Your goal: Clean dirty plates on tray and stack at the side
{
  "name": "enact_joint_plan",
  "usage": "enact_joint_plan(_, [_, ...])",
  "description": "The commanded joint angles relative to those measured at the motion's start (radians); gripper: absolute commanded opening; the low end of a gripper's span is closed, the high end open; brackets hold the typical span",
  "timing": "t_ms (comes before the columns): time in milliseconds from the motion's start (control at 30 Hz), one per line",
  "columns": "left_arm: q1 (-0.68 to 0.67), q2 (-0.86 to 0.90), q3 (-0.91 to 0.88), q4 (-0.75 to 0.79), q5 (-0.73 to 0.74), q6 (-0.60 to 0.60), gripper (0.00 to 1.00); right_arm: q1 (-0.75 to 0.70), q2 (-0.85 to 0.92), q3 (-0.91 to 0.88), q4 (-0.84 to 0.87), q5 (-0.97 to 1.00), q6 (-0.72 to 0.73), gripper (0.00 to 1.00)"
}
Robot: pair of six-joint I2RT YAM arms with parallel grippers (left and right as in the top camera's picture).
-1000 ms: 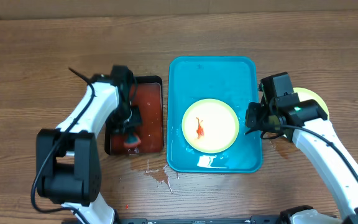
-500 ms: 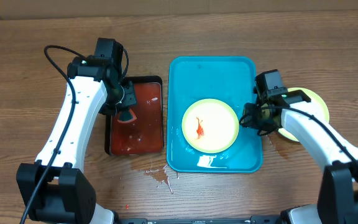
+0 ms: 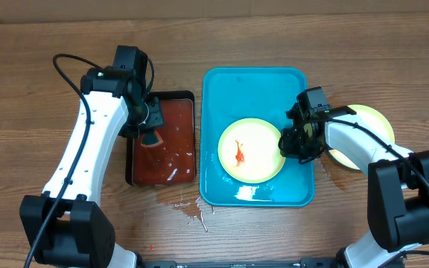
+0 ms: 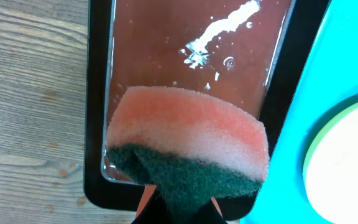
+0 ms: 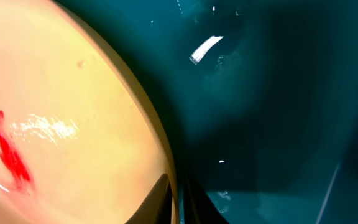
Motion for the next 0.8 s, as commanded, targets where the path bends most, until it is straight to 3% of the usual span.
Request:
enact_joint_plan(0, [-0.015,-0.004,0.007,0.016,-0.013,0.026,0.04,-0.002,0.006,-0.003,0.007,0.02,0.053,0.05])
enact_joint_plan(300, [-0.061,0.028,-0.029,0.06,-0.095,-0.009,0.04,-0.002,0.006,-0.003,0.003,0.043,0.08,0.04])
enact_joint_plan(767, [-0.059,0.078,-0.026,0.033,-0.056,-0.008,0.04,-0.002,0.006,-0.003,-0.001,0.043,0.08,0.04])
